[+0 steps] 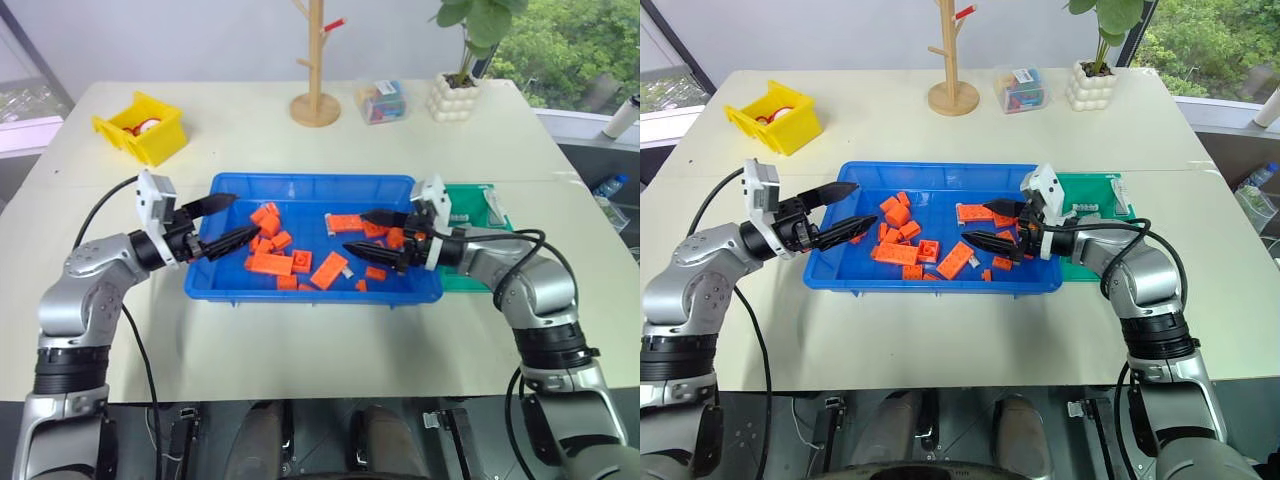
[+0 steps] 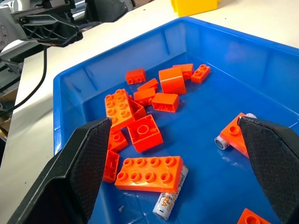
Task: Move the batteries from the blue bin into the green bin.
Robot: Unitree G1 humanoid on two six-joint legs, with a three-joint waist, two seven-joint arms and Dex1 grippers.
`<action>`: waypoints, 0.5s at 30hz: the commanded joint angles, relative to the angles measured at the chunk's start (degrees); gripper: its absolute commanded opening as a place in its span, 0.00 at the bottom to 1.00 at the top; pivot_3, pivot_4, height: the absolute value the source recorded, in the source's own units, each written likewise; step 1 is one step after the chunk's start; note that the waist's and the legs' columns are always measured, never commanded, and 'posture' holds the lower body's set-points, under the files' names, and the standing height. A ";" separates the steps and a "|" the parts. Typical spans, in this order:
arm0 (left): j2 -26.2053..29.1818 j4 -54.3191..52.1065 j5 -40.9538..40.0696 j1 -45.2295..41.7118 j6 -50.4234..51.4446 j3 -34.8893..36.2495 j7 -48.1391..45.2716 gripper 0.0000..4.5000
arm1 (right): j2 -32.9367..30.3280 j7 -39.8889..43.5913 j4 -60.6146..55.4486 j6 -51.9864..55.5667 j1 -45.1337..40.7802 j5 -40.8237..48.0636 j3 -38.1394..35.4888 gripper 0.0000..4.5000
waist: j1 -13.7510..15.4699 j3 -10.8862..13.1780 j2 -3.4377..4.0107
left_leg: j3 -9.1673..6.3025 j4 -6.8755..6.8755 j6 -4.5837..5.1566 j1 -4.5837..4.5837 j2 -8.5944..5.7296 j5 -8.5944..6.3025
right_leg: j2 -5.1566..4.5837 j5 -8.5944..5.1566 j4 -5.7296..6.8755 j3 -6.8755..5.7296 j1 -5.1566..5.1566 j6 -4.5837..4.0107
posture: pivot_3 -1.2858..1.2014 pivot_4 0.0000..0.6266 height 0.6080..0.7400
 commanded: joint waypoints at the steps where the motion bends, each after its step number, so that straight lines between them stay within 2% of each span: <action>1: 1.31 -2.00 -1.06 0.04 0.27 1.69 0.03 1.00 | -0.20 0.79 -0.48 -0.84 -1.32 -0.26 0.07 0.99 | 0.00 0.00 0.00 | 0.00 0.00 0.00 0.00 0.00 0.00 | 0.00 0.00 0.00 0.00 0.00 0.00 | 0.52 0.24 1.00; 15: 2.94 -4.83 -2.46 0.49 2.20 2.61 0.26 1.00 | 1.52 4.47 6.99 -4.63 -5.98 -7.14 8.24 0.99 | -0.07 0.00 0.00 | 0.00 0.00 0.00 0.00 0.00 0.00 | 0.00 0.00 0.01 0.00 -0.02 0.00 | 0.52 0.24 1.00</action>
